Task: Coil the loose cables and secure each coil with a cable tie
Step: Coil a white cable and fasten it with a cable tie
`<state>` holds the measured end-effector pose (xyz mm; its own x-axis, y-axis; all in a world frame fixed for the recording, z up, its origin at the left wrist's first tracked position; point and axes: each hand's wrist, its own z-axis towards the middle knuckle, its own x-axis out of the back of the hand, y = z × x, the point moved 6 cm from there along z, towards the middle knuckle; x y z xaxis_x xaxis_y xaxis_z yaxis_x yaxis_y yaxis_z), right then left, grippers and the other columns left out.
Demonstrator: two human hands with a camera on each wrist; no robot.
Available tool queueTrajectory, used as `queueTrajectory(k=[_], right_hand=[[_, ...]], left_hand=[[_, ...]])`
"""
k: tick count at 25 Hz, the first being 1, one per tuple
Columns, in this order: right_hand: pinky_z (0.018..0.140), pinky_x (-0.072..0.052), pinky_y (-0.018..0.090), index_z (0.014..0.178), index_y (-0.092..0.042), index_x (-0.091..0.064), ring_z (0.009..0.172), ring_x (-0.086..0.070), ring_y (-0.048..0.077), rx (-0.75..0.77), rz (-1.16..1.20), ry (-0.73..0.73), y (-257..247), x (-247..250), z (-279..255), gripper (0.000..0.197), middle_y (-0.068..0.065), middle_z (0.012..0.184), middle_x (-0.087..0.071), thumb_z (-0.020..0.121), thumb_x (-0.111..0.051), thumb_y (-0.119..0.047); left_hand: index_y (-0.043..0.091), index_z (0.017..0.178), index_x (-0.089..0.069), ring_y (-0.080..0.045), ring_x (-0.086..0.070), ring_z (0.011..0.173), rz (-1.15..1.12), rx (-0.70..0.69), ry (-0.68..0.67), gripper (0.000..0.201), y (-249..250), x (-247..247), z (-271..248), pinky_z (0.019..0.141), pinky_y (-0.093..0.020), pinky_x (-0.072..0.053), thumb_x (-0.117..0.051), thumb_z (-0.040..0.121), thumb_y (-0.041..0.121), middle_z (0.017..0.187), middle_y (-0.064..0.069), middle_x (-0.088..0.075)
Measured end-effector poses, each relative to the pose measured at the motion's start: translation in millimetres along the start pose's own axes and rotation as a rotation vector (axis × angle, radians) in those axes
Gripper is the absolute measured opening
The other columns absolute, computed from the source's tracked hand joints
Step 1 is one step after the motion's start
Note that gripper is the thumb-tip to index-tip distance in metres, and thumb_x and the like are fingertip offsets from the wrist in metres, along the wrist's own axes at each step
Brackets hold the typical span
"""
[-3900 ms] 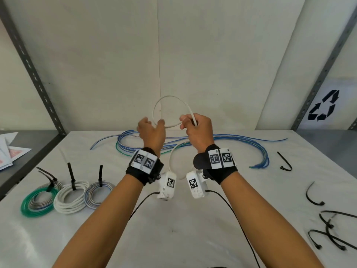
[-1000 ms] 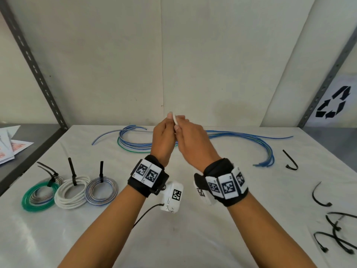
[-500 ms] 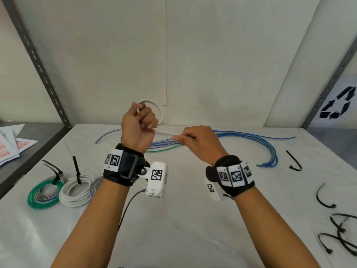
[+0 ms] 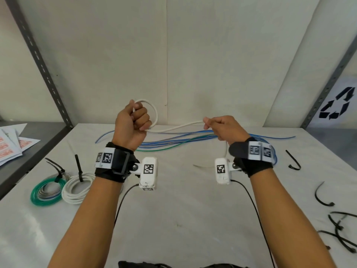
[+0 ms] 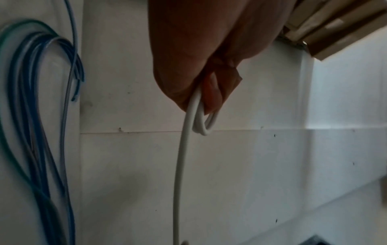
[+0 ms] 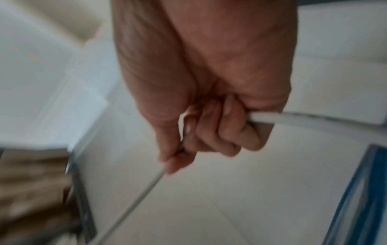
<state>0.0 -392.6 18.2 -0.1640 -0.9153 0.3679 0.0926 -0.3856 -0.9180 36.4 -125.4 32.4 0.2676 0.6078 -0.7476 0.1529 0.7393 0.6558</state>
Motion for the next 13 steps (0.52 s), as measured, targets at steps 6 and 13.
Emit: queueTrajectory(k=[6, 13], right_hand=[[0.073, -0.044, 0.027, 0.070, -0.018, -0.072, 0.068, -0.059, 0.016, 0.104, -0.061, 0.458, -24, -3, -3, 0.034, -0.009, 0.053, -0.051, 0.099, -0.061, -0.031], [0.064, -0.046, 0.019, 0.104, -0.005, -0.068, 0.071, -0.060, 0.001, 0.478, -0.225, 0.198, -74, -73, -55, 0.026, -0.001, 0.081, -0.066, 0.105, -0.045, -0.015]], left_hand=[[0.018, 0.077, -0.047, -0.005, -0.023, 0.043, 0.615, 0.046, -0.017, 0.037, -60, -30, -4, 0.046, -0.023, -0.017, -0.031, 0.110, 0.028, 0.060, 0.008, -0.036], [0.010, 0.088, -0.051, -0.021, -0.039, 0.066, 0.804, -0.076, -0.014, 0.030, -71, -32, -11, 0.061, -0.034, -0.033, -0.030, 0.105, 0.022, 0.068, -0.009, -0.044]])
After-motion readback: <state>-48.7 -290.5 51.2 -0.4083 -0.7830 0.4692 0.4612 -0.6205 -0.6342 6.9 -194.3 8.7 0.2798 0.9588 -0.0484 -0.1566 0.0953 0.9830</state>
